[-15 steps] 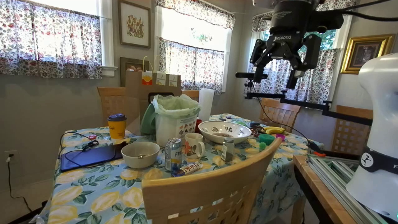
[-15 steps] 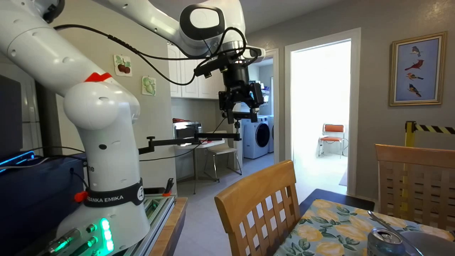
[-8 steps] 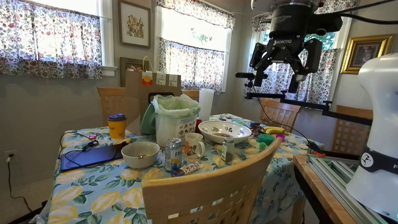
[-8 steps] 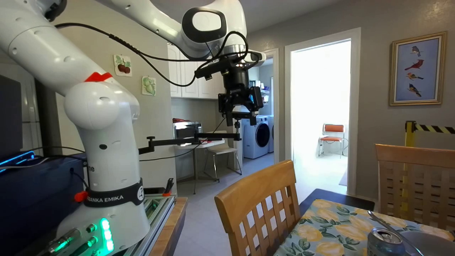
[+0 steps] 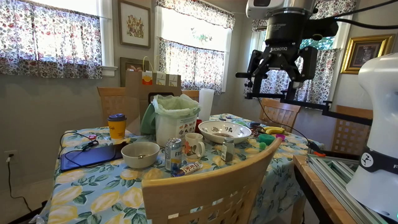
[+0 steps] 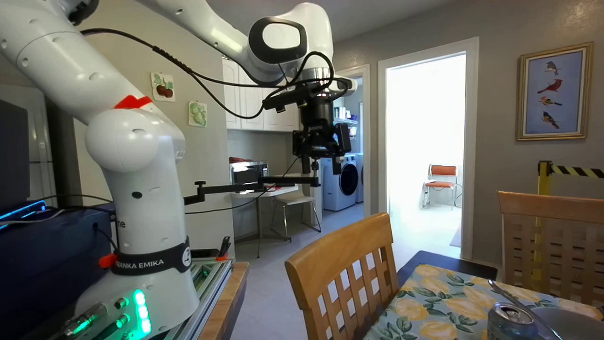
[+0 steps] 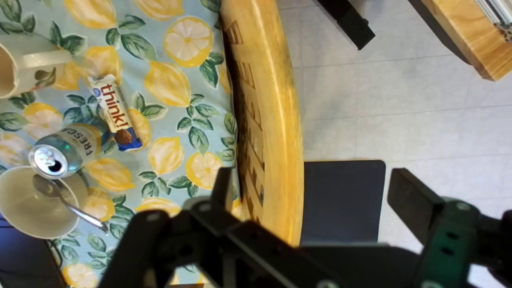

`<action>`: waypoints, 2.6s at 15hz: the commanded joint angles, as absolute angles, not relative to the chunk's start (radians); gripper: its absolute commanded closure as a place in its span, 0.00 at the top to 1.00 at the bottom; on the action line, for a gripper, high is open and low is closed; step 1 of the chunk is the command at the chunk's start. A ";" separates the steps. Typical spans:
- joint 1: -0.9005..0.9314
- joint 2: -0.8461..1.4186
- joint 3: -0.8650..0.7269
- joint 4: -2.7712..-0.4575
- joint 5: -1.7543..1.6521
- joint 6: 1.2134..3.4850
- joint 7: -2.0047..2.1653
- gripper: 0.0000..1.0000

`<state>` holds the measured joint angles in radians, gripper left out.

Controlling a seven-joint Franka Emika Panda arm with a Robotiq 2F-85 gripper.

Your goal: Pull out the chair

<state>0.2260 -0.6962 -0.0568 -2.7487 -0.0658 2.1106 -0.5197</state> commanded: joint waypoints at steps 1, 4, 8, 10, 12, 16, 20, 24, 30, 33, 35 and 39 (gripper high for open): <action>0.227 -0.636 -0.067 -2.745 -0.051 2.133 -0.522 1.00; 0.233 -0.608 -0.077 -2.748 -0.029 2.146 -0.533 1.00; 0.249 -0.564 -0.096 -2.748 0.029 2.190 -0.567 1.00; 0.263 -0.542 -0.098 -2.748 0.060 2.210 -0.590 1.00; 0.288 -0.518 -0.100 -2.749 0.101 2.230 -0.631 1.00; 0.315 -0.464 -0.080 -2.749 0.148 2.265 -0.672 1.00; 0.319 -0.395 -0.058 -2.749 0.162 2.319 -0.678 1.00; 0.298 -0.385 -0.028 -2.749 0.139 2.330 -0.642 1.00; 0.291 -0.360 -0.020 -2.749 0.138 2.352 -0.641 1.00; 0.291 -0.360 -0.020 -2.749 0.138 2.352 -0.641 1.00; 0.291 -0.360 -0.020 -2.749 0.137 2.352 -0.641 1.00; 0.285 -0.344 -0.003 -2.749 0.122 2.389 -0.618 1.00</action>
